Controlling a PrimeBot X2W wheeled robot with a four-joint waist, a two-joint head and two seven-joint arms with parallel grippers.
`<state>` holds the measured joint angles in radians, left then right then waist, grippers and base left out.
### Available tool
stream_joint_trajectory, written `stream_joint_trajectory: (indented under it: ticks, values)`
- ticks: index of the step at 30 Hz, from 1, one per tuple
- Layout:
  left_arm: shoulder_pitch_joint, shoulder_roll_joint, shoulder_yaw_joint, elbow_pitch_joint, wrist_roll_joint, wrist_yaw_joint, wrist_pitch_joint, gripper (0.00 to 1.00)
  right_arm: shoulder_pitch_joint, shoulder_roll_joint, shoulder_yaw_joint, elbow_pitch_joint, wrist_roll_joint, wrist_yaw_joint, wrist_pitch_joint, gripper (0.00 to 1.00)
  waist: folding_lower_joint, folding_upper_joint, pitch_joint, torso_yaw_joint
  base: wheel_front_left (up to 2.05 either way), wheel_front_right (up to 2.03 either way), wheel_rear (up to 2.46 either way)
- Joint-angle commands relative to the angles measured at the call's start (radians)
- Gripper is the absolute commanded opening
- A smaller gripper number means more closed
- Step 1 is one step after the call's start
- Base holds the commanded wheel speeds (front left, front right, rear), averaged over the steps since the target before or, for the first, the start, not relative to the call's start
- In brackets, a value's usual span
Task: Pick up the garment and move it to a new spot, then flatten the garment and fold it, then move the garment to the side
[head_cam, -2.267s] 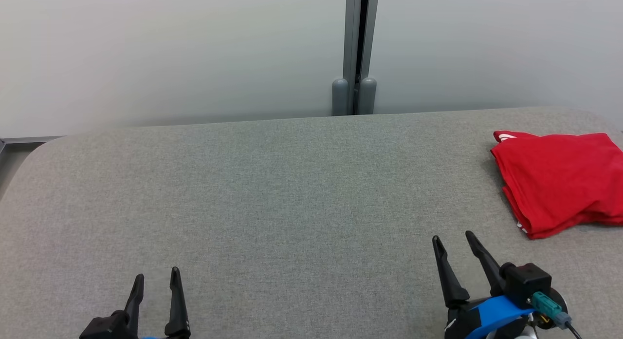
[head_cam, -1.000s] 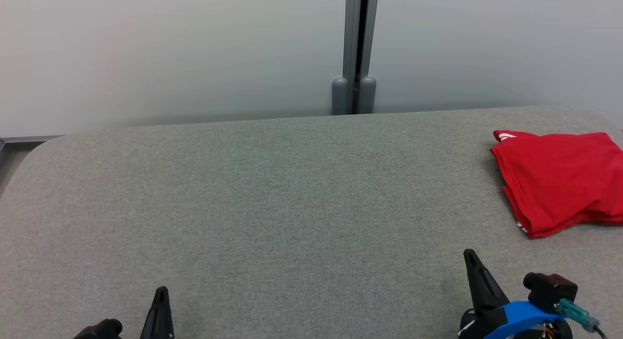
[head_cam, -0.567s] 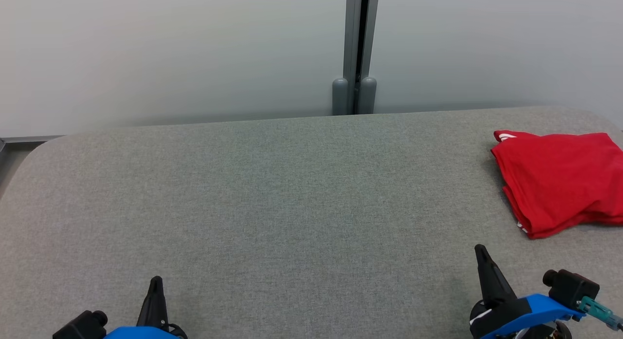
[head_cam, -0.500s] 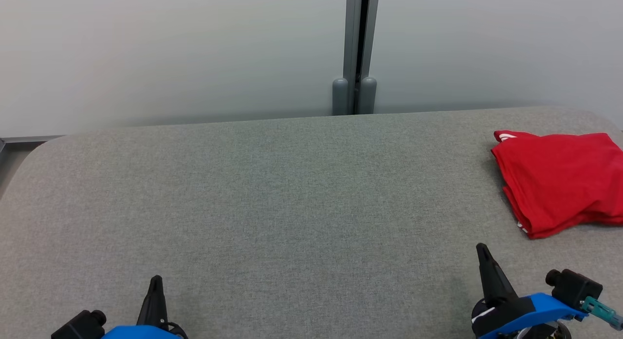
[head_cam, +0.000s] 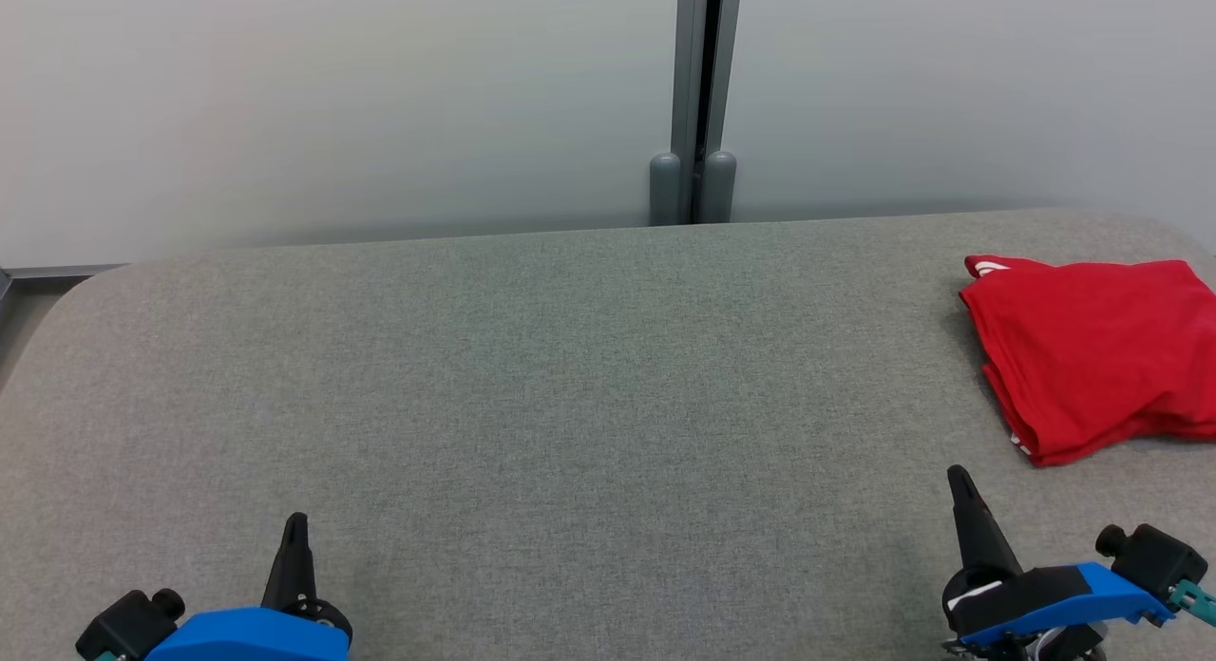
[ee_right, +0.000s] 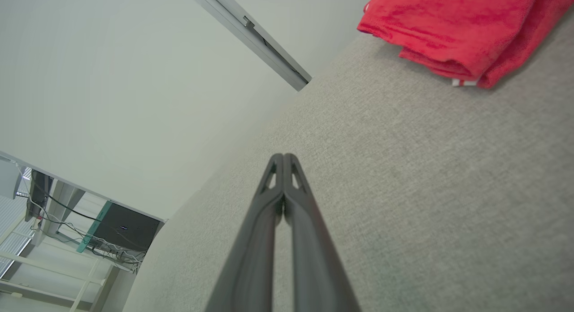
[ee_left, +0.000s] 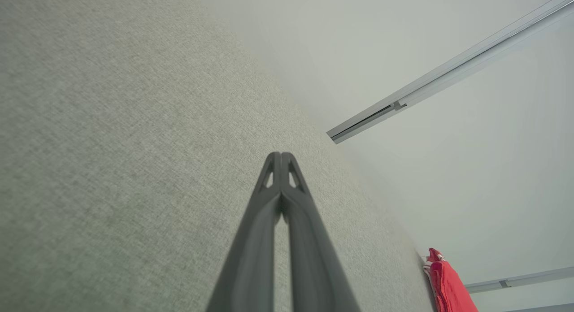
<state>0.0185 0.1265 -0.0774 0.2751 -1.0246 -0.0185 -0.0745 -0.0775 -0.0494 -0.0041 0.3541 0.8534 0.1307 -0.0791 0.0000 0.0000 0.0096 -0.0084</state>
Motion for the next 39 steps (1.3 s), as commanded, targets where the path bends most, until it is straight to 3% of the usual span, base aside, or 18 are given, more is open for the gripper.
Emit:
stream_joint_trajectory:
  ticks: [1,39]
  values:
    - [-0.029,0.001,0.012,-0.014,-0.023,-0.008,0.006,0.0,-0.023,-0.001,-0.006,-0.019,0.03,0.0,0.007,0.0,0.0,0.0,0.0,0.0,0.0,0.0,0.0]
    - [-0.088,-0.041,0.112,-0.024,-0.33,-0.066,0.107,0.0,-0.032,-0.001,-0.064,-0.072,0.427,0.0,0.109,0.0,0.0,0.0,-0.003,0.004,0.0,0.0,0.0]
